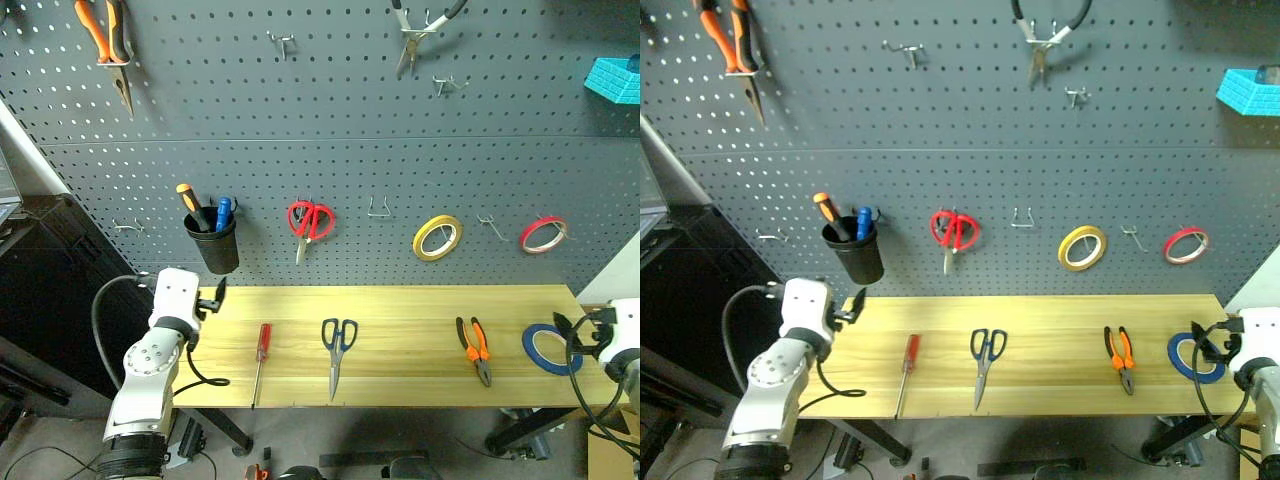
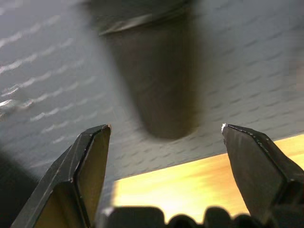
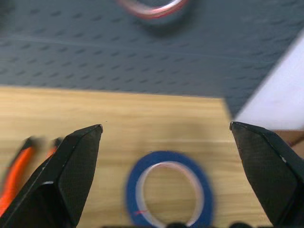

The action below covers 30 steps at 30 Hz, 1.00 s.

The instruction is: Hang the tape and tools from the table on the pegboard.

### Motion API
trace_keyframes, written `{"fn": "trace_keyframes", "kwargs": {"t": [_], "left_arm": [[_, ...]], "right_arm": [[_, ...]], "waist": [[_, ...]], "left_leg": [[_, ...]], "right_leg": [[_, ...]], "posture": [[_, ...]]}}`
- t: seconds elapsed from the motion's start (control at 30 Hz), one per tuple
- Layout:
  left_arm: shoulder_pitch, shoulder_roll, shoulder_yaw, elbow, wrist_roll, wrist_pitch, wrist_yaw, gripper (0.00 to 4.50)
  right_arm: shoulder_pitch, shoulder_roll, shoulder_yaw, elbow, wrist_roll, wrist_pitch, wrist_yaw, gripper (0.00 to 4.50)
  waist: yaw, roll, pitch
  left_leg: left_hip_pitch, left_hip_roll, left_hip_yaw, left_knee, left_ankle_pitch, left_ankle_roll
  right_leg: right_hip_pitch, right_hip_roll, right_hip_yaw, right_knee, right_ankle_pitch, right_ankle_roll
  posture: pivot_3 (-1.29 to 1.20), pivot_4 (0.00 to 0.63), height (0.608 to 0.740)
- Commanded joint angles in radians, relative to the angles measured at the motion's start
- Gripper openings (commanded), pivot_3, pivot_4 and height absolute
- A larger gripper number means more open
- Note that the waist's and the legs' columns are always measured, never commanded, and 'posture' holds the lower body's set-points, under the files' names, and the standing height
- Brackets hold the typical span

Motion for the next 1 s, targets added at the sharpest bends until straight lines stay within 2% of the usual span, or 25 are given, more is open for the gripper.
{"fn": "trace_keyframes", "kwargs": {"t": [0.03, 0.2, 0.3, 0.37, 0.43, 0.5, 0.73, 1.0], "left_arm": [[-0.001, 0.015, -0.101, -0.148, -0.028, 0.089, -0.110, 3.99], [-0.041, 0.046, -0.178, -0.200, -0.024, 0.143, -0.204, 3.99], [-0.100, 0.067, -0.265, -0.226, 0.000, 0.178, -0.273, 3.99], [-0.115, 0.071, -0.285, -0.238, 0.001, 0.194, -0.291, 3.99], [-0.132, 0.077, -0.297, -0.284, -0.018, 0.242, -0.314, 3.99], [-0.149, 0.079, -0.323, -0.329, -0.022, 0.288, -0.333, 3.99], [-0.161, 0.073, -0.336, -0.435, -0.044, 0.393, -0.340, 3.99], [-0.157, 0.077, -0.348, -0.473, -0.055, 0.428, -0.351, 3.99]], "right_arm": [[-0.003, -0.012, 0.023, -0.095, 0.007, 0.113, 0.006, 4.50], [-0.055, -0.020, 0.061, -0.100, -0.007, 0.234, 0.005, 4.50], [-0.154, -0.033, 0.107, 0.013, -0.019, 0.268, 0.052, 4.50], [-0.187, -0.037, 0.124, 0.054, -0.035, 0.266, 0.061, 4.50], [-0.255, -0.043, 0.157, 0.140, -0.070, 0.251, 0.053, 4.50], [-0.332, -0.046, 0.188, 0.253, -0.109, 0.224, 0.044, 4.50], [-0.492, -0.039, 0.228, 0.526, -0.162, 0.179, 0.052, 4.50], [-0.633, -0.012, 0.254, 0.779, -0.195, 0.158, 0.061, 4.50]], "waist": [[-0.001, 0.000, 0.003], [-0.007, 0.001, 0.021], [-0.015, 0.003, 0.048], [-0.026, 0.003, 0.059], [-0.029, 0.002, 0.073], [-0.031, 0.001, 0.090], [-0.032, -0.001, 0.145], [-0.029, -0.006, 0.189]], "left_leg": [[0.000, 0.000, 0.000, 0.000, 0.000, 0.000], [0.000, 0.001, 0.001, 0.000, -0.002, 0.003], [0.000, 0.002, 0.004, 0.000, -0.002, 0.003], [0.000, 0.002, 0.005, 0.001, -0.002, 0.003], [-0.002, 0.003, 0.005, 0.001, -0.002, 0.003], [-0.004, 0.004, 0.007, 0.000, -0.003, 0.004], [-0.019, 0.006, 0.017, 0.001, -0.004, 0.003], [-0.019, 0.010, 0.024, 0.000, -0.005, 0.003]], "right_leg": [[0.000, 0.000, 0.000, 0.000, 0.000, 0.000], [0.000, 0.000, 0.000, -0.001, 0.000, 0.000], [0.001, 0.000, 0.001, 0.000, 0.000, 0.000], [0.003, 0.000, 0.001, -0.001, 0.001, 0.000], [0.002, 0.000, 0.001, 0.000, 0.001, 0.000], [0.001, 0.000, 0.000, 0.000, 0.001, 0.000], [-0.016, -0.001, 0.003, 0.001, 0.001, -0.001], [-0.021, -0.001, 0.000, 0.002, 0.002, -0.002]], "posture": [[-0.23, 0.036, 0.740], [-0.27, 0.089, 0.740], [-0.28, 0.124, 0.740], [-0.28, 0.124, 0.740], [-0.27, 0.177, 0.740], [-0.26, 0.193, 0.740], [-0.22, 0.243, 0.740], [-0.20, 0.264, 0.740]]}}
